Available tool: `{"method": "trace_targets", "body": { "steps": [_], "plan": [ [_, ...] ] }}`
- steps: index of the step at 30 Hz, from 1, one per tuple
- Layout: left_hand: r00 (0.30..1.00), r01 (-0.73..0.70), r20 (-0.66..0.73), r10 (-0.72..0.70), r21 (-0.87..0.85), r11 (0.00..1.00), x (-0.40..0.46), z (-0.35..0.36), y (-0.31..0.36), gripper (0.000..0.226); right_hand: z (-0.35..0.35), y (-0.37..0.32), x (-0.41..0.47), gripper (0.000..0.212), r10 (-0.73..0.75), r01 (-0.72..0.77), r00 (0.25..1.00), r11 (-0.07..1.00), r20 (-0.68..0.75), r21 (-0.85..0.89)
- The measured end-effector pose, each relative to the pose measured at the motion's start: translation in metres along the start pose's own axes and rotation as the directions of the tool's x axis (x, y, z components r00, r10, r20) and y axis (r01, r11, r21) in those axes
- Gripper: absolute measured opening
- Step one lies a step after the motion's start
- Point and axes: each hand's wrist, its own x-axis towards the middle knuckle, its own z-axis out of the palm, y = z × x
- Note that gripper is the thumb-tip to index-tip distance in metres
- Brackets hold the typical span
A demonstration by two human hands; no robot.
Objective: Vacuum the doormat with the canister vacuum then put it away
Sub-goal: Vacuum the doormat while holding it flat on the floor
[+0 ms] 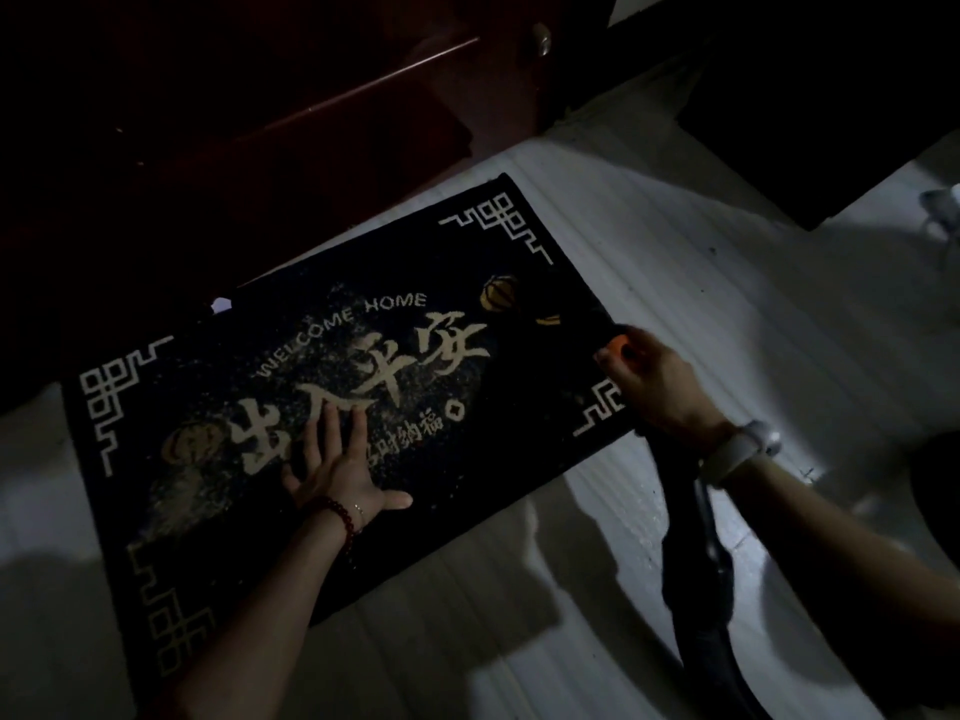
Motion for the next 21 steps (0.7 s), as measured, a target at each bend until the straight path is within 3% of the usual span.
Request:
{"method": "trace_targets", "body": {
  "steps": [4, 6, 9, 13, 17, 19, 21],
  "plan": [
    [1.000, 0.002, 0.006, -0.002, 0.008, 1.000, 0.001, -0.001, -0.001, 0.120, 0.026, -0.003, -0.054, 0.050, -0.065, 0.063, 0.972, 0.998, 0.226, 0.015],
    [1.000, 0.001, 0.011, -0.001, 0.006, 1.000, 0.000, -0.001, -0.001, 0.119, 0.025, 0.002, -0.071, 0.054, -0.079, 0.106, 0.953, 0.991, 0.293, -0.079],
    [1.000, -0.001, -0.009, 0.001, 0.009, 1.000, 0.000, 0.000, -0.001, 0.119, 0.008, 0.007, -0.057, 0.054, -0.102, 0.123, 0.973, 0.988, 0.205, -0.094],
    [1.000, -0.001, -0.016, 0.001, -0.007, 1.000, 0.000, 0.001, -0.002, 0.120, -0.006, 0.006, -0.022, 0.049, 0.009, -0.010, 1.000, 1.000, 0.021, 0.012],
    [1.000, -0.004, -0.019, 0.004, 0.005, 1.000, 0.001, 0.001, -0.002, 0.119, 0.029, -0.005, -0.057, 0.052, -0.111, 0.126, 0.964, 0.991, 0.243, -0.050],
    [1.000, -0.002, -0.016, 0.002, 0.006, 1.000, 0.001, 0.001, -0.002, 0.119, 0.031, -0.005, -0.080, 0.051, -0.092, 0.110, 0.938, 0.993, 0.335, -0.035],
    [1.000, -0.001, -0.012, 0.001, 0.000, 1.000, 0.001, 0.001, -0.002, 0.119, 0.016, 0.001, -0.077, 0.050, -0.046, 0.041, 0.945, 0.999, 0.325, 0.024]
  ]
}}
